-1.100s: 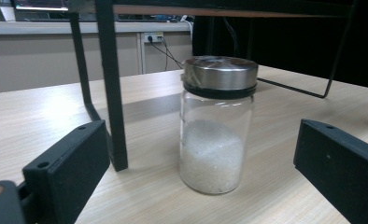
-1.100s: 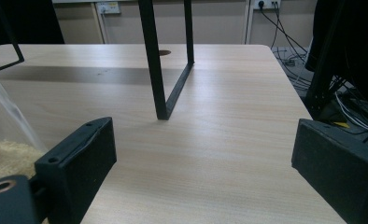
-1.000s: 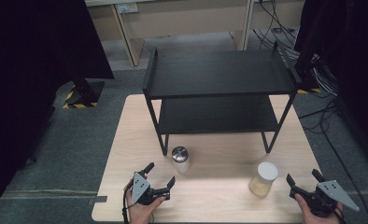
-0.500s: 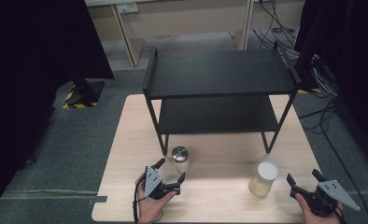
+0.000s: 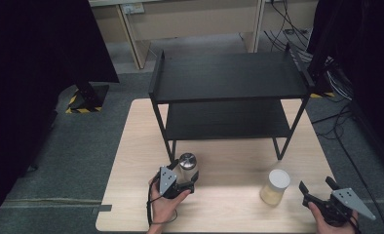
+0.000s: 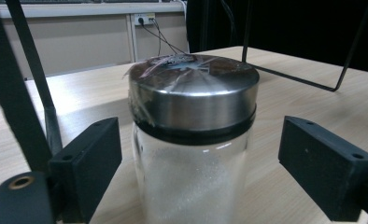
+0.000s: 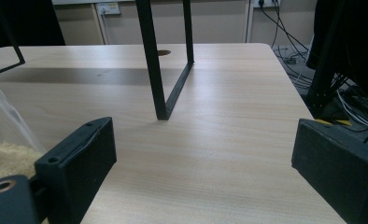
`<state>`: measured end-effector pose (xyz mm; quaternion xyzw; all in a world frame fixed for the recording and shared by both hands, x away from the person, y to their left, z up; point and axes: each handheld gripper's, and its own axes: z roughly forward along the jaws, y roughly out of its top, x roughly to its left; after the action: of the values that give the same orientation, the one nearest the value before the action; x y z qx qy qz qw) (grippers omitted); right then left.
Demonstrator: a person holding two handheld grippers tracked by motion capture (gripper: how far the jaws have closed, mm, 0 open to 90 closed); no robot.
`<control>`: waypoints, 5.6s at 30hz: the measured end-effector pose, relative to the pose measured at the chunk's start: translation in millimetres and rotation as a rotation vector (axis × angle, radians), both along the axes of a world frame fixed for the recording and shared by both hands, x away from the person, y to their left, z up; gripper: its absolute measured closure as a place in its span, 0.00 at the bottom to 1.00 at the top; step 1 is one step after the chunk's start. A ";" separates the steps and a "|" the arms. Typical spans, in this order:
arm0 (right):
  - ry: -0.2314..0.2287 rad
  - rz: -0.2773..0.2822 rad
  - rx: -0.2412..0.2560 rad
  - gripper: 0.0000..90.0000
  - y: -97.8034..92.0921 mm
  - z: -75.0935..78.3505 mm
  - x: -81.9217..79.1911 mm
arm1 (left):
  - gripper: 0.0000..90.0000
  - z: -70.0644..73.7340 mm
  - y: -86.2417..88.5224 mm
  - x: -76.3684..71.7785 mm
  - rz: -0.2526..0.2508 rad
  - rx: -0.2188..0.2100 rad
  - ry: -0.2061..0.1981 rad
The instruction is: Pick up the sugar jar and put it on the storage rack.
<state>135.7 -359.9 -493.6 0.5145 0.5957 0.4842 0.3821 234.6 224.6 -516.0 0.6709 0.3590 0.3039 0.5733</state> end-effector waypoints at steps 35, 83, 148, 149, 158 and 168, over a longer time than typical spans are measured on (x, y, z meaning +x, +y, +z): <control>-0.002 0.001 0.005 0.07 -0.8 -0.4 -0.3 | 0.34 14.2 -10.5 -16.6 0.057 -0.015 -0.057; 0.000 0.000 0.007 0.07 -1.0 -0.2 -0.1 | 0.34 97.3 -16.3 -46.1 0.148 -0.094 -0.353; 0.006 0.000 0.009 0.07 -1.0 0.8 0.7 | 0.34 232.6 -32.0 -12.2 0.216 -0.092 -0.347; 0.006 0.001 0.008 0.07 -0.9 0.8 0.7 | 0.34 233.9 -32.3 -11.8 0.216 -0.090 -0.347; 0.006 0.001 0.009 0.07 -1.2 0.7 0.6 | 0.34 242.6 -36.4 -4.8 0.225 -0.087 -0.343; 0.008 0.001 0.012 0.07 -1.5 0.9 0.8 | 0.34 250.1 -41.6 13.2 0.250 -0.086 -0.328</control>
<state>136.5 -361.4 -492.7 0.5184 0.5945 0.4861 0.3764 247.8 183.1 -265.8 0.5377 0.3538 0.4621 0.6100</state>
